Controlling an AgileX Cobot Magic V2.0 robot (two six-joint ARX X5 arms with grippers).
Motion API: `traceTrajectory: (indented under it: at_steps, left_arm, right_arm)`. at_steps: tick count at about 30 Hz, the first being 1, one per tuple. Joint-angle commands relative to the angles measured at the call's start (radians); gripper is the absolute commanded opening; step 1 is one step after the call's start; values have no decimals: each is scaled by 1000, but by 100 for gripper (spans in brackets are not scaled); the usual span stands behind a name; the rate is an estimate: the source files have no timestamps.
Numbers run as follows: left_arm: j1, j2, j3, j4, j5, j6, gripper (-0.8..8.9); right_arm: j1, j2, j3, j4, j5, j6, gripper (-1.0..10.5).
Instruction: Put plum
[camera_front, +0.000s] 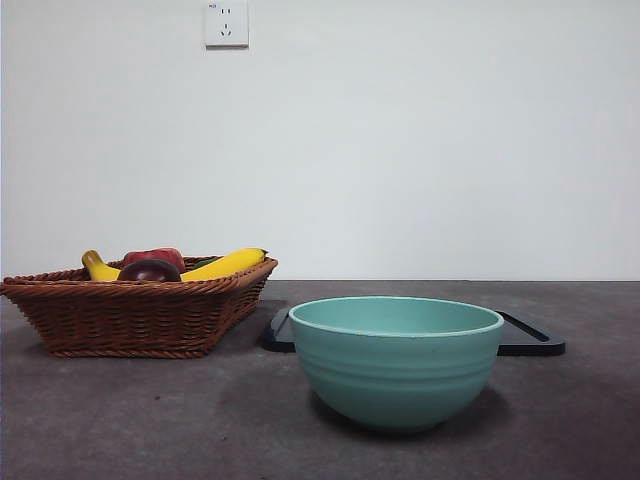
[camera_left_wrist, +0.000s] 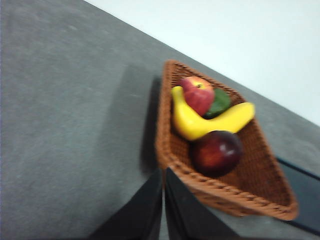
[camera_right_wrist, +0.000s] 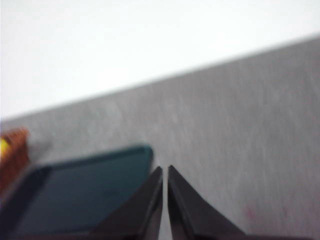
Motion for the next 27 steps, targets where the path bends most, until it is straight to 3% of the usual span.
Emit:
traceTrajectory:
  at_steps: [1,9,19,27]
  left_arm:
    - [2,18,74,-17,4,-12,9]
    - [2,156,273,-140,106,40,9]
    - [-17,489,544,-382,290,267,9]
    - [-75,702,748,-507,302,380,9]
  right_arm:
    - [0,26,77,-34,-4,17,8]
    - [0,192,313,-198,-100,-42,8]
    - [9,481,602,-451,-277,-179,8]
    - [109,653,755,-650,-293,-272,8]
